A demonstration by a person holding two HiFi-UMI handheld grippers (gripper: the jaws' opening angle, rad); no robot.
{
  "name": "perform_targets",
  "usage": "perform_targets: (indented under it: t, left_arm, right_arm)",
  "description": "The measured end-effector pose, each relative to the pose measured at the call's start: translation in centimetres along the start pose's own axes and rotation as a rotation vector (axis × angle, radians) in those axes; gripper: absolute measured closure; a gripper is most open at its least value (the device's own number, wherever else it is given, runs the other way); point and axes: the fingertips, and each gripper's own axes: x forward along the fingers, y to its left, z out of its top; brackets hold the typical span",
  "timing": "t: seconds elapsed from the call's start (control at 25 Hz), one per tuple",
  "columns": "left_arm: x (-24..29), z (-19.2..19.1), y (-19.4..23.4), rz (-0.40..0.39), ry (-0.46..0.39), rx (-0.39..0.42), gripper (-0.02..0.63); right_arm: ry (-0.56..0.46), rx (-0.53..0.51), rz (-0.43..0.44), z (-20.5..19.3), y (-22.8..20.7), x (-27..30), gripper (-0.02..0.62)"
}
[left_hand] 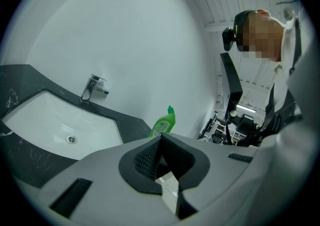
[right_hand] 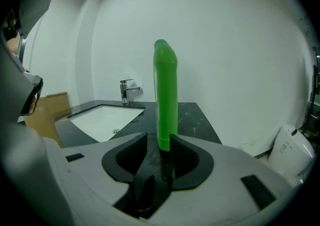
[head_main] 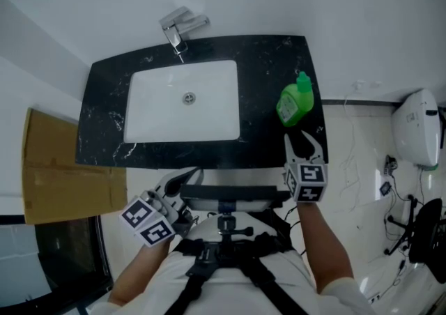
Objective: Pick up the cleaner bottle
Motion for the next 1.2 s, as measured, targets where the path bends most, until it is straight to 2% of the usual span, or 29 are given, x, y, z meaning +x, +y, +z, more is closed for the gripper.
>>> perform_targets:
  t: [0.52, 0.96, 1.2]
  left_arm:
    - [0.2, 0.2, 0.8, -0.001, 0.019, 0.004, 0.606]
    - [-0.9, 0.3, 1.7, -0.015, 0.027, -0.002, 0.606]
    - [-1.8, 0.0, 2.2, -0.05, 0.032, -0.02, 0.606]
  right_arm:
    - [0.032, 0.016, -0.036, -2.7, -1.5, 1.7, 0.463]
    - [0.024, 0.024, -0.061, -2.4, -1.2, 2.2, 0.463]
    - [0.03, 0.009, -0.085, -2.3, -0.5, 1.7, 0.462]
